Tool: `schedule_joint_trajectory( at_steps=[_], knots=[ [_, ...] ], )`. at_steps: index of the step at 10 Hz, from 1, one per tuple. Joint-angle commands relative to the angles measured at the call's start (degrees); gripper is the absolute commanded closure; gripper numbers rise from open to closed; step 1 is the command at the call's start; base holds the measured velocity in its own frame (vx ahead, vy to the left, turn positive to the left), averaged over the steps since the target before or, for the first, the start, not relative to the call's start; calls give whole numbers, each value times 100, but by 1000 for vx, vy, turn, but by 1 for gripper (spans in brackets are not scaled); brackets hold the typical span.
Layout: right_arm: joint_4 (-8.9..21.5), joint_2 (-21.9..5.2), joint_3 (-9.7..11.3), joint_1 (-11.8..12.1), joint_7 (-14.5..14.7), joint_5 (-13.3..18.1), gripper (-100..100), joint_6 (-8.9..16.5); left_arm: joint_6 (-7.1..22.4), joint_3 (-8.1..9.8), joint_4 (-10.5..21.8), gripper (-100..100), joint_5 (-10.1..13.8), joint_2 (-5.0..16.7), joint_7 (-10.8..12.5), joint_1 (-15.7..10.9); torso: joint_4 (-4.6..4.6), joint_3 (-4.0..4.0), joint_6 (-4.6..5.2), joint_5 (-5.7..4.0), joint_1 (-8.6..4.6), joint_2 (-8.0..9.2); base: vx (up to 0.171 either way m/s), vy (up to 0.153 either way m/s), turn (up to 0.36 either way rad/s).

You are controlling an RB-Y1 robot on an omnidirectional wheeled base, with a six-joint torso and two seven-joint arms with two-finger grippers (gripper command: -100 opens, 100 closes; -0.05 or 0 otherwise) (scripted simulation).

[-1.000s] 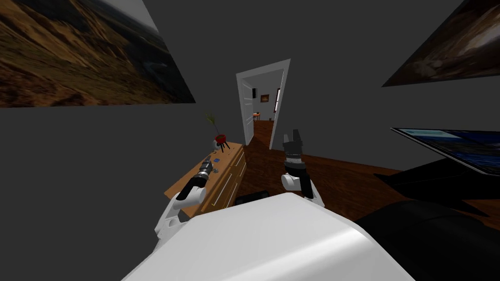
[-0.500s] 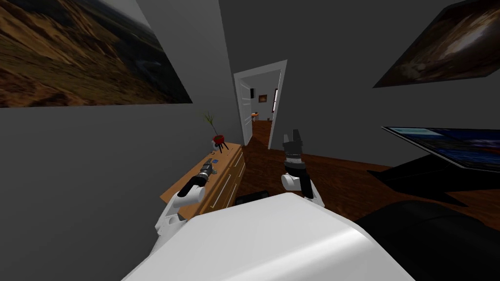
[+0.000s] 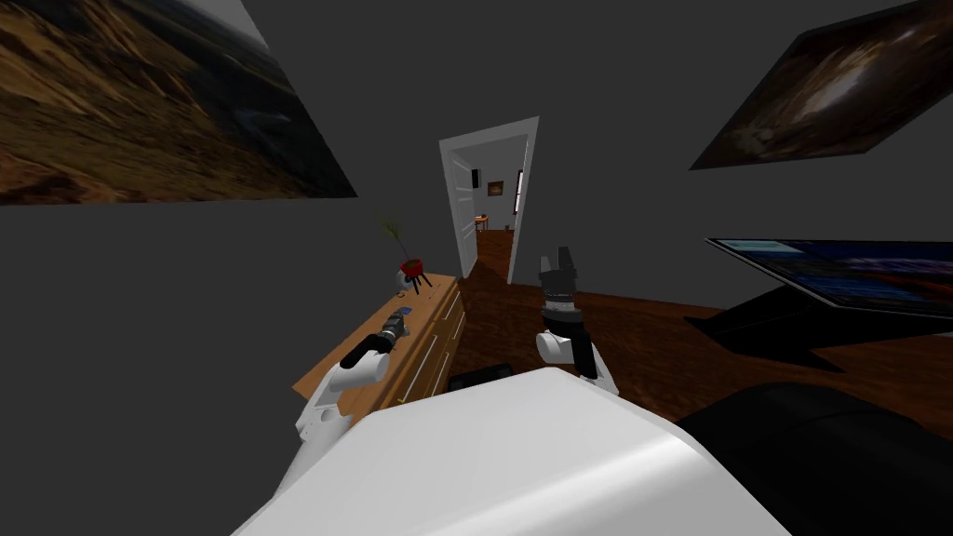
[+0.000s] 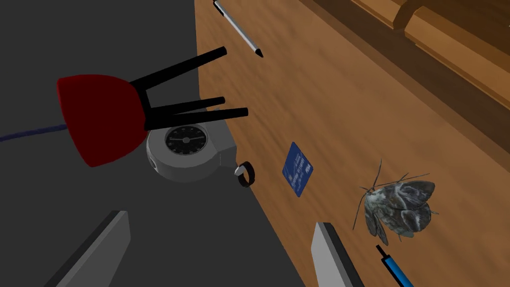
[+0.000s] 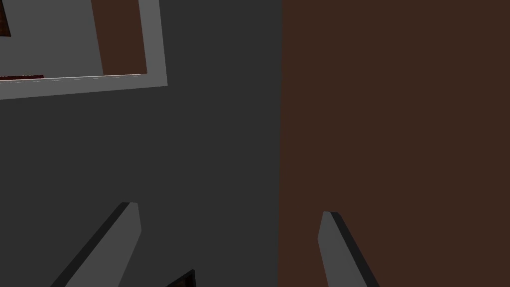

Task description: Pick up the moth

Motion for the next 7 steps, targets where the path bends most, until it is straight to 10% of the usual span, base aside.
schedule_joint_trajectory(
  at_steps=[1,7],
  knots=[
    [0,0,0,0,0,0,0,0,188,9,19,-100,18,16,-10,-33,0,0,0,0,0,0,2,3,12],
    [0,0,0,0,0,0,0,0,1167,85,461,-100,369,276,-280,-294,0,0,1,0,1,0,5,6,-73]
  ],
)
